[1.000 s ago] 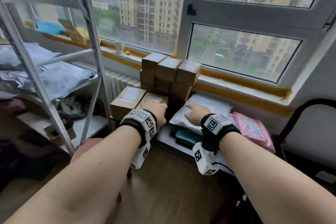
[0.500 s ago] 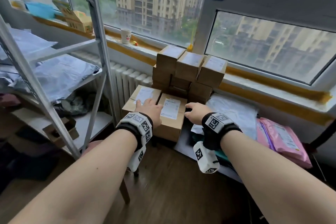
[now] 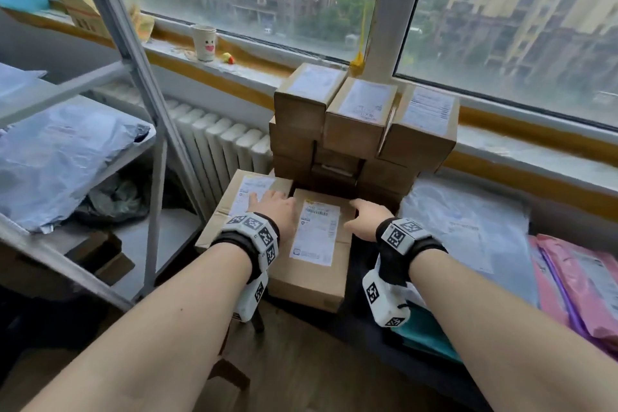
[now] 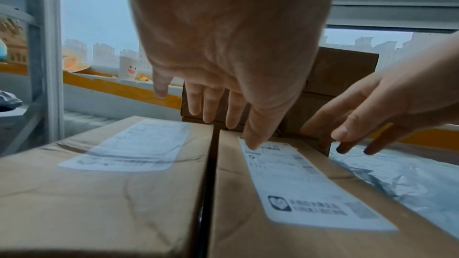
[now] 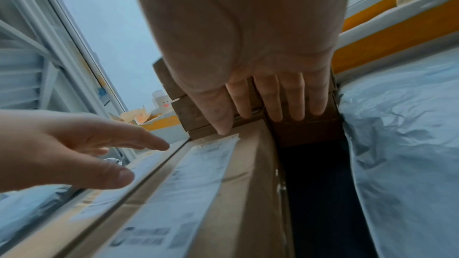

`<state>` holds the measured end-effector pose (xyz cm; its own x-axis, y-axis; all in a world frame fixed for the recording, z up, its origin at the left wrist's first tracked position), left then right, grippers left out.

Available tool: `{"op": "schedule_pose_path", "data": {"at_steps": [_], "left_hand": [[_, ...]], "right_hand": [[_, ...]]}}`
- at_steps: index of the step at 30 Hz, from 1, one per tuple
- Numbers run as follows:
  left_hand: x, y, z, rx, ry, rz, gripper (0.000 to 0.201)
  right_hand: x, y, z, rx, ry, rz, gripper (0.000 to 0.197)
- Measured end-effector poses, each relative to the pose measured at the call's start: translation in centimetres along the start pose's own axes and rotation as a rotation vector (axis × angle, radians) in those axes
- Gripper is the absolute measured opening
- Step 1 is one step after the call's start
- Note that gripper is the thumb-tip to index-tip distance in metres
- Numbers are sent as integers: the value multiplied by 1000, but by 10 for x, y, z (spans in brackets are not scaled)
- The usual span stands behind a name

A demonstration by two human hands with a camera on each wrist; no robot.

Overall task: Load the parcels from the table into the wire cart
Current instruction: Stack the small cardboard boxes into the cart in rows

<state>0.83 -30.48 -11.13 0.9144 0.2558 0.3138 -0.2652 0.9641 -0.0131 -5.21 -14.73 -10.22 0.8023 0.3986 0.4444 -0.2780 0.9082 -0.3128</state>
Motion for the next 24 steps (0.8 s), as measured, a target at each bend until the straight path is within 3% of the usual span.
{"op": "schedule_pose_path", "data": {"at_steps": [4, 10, 16, 20, 24], "left_hand": [[-23, 7, -3, 35, 7, -12, 44], [-47, 3, 1, 146, 75, -30, 50], [-61, 8, 5, 160, 45, -62, 49], [-61, 11, 0, 224, -3, -47, 37], [-59, 12, -12, 341, -125, 49, 46]], "right_hand": [[-26, 20, -4, -62, -41, -57, 69], [-42, 18, -20, -160, -123, -59, 44], [-43, 25, -18, -189, -94, -88, 53], [-37, 31, -15, -176, -48, -119, 53], [-34, 36, -19, -195, -30, -172, 47]]}}
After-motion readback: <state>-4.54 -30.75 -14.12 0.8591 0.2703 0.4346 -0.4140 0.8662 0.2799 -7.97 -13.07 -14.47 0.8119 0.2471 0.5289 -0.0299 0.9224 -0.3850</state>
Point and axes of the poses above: each hand's wrist, its own x-axis away from the middle knuckle, its own z-axis out of the back of the hand, y = z × x, the point moved 7 cm from there along -x, towards the middle knuckle, and after that the axes turned 1 degree about -x, right-handed, at the moved point
